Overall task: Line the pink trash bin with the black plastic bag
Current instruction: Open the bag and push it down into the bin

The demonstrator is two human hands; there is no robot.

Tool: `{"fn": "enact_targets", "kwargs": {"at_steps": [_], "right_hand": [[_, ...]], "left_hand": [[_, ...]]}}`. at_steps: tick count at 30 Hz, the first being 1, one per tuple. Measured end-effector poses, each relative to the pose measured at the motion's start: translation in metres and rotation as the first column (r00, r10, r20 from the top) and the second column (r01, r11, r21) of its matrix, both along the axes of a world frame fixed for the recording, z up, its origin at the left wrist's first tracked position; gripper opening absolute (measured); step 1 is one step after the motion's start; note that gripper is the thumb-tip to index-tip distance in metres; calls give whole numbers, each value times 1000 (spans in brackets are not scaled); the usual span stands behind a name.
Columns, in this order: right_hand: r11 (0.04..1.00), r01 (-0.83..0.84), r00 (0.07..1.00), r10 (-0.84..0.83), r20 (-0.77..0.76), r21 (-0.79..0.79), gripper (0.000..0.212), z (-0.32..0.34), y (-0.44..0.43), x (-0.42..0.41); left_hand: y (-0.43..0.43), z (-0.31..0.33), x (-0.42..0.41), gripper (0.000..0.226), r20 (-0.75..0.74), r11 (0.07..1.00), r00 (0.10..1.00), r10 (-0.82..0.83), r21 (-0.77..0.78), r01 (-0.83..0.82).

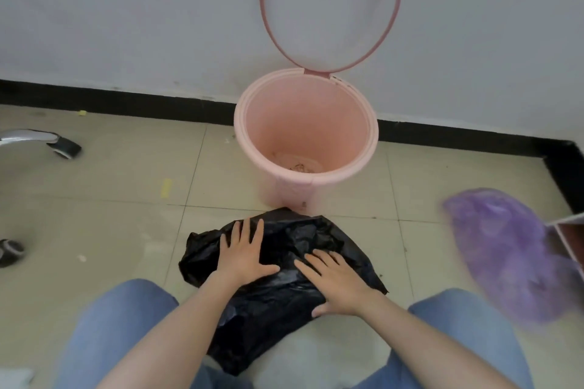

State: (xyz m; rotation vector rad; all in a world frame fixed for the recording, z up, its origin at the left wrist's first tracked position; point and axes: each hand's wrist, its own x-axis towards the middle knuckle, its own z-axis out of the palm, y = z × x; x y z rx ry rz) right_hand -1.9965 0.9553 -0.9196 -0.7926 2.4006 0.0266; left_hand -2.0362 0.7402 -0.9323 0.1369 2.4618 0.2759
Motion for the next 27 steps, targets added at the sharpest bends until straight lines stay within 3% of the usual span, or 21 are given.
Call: {"fn": "enact_targets", "kwargs": {"at_steps": [4,7,11,13,15,17,19,21,22,25,27], "right_hand": [[995,96,985,-99,-142,-31,52,-10,-1,7],[986,133,940,-157,-304,-97,22,4,2,-2],[945,203,877,-292,-382,-256,38,36,17,-12],[920,224,848,-347,-401,-322,40,55,28,-16],[899,261,825,-397,-402,-352,39,70,40,-18],[847,344,813,-485,-323,-405,34,78,53,-19],[765,453,776,-591,-221,-457,28,85,65,-21],[706,531,737,-657,-155,-468,29,89,77,-21],[687,560,727,-675,-123,-463,29,92,82,-20],[645,612,706,-706,-52,-457,28,108,94,-14],[642,638,706,-708,-10,-426,26,125,101,-9]], "left_hand": [[-11,-16,1,93,164,997,984,-70,-26,75],[-8,-20,10,74,195,999,981,-22,28,16],[12,-12,17,9,252,971,963,99,188,-149],[24,-5,15,7,126,964,978,166,187,-188],[33,-2,12,46,-11,941,959,283,196,-276],[41,6,6,87,76,860,925,373,347,-375],[54,19,2,103,280,688,891,357,567,-454],[74,31,2,97,436,577,850,294,629,-522],[84,36,2,85,453,590,850,270,620,-518],[116,52,7,5,372,632,901,225,648,-425],[129,62,9,33,354,613,911,213,677,-406]]}}
